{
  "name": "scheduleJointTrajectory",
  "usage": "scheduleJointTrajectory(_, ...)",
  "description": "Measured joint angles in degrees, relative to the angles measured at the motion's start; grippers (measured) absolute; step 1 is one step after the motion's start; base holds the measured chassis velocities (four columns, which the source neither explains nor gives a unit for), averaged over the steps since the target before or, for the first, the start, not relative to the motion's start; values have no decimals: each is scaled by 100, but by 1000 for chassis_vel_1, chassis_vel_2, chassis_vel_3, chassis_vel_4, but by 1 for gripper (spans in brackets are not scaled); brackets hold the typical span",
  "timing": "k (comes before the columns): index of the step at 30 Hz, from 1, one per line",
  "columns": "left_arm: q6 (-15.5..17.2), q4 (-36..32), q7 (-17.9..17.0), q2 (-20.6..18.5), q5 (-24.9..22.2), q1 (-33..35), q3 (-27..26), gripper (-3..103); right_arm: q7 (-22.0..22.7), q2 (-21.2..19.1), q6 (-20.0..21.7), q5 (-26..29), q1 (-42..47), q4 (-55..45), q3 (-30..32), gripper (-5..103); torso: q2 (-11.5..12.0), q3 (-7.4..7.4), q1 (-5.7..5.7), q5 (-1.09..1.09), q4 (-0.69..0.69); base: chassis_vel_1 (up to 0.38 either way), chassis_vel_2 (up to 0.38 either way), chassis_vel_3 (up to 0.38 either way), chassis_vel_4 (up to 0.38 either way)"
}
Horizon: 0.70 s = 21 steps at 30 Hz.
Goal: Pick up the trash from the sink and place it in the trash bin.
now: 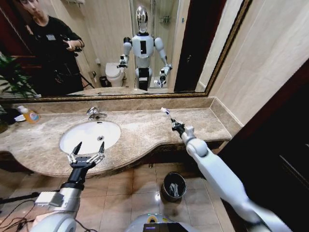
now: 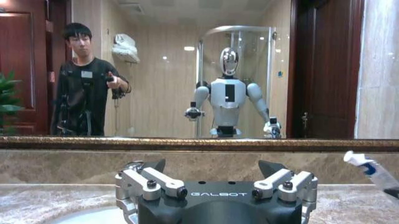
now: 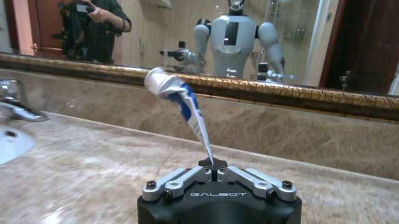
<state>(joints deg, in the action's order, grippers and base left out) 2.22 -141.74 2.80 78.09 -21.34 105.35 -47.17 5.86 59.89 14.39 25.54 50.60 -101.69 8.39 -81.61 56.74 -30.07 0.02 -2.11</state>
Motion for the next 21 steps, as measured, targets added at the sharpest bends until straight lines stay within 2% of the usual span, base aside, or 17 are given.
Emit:
scheduleJointTrajectory(5,0,0,0,0,0,0,0,100,103,35,-106,-65,920,-776,386,0,0,0,0,-1,0,0,0,0,0)
scheduleJointTrajectory(15,0,0,0,0,0,0,0,100,72,335,-355,-528,2167,-1350,789,0,0,0,0,-2,1,0,0,0,0)
scheduleJointTrajectory(19,0,0,0,0,0,0,0,100,-77,563,-641,-776,2837,-1490,1044,0,0,0,-1,-1,0,0,0,0,0)
scheduleJointTrajectory(21,0,0,0,0,0,0,0,100,-311,767,-880,-925,3320,-1519,1277,0,0,0,-1,-2,1,0,0,0,0)
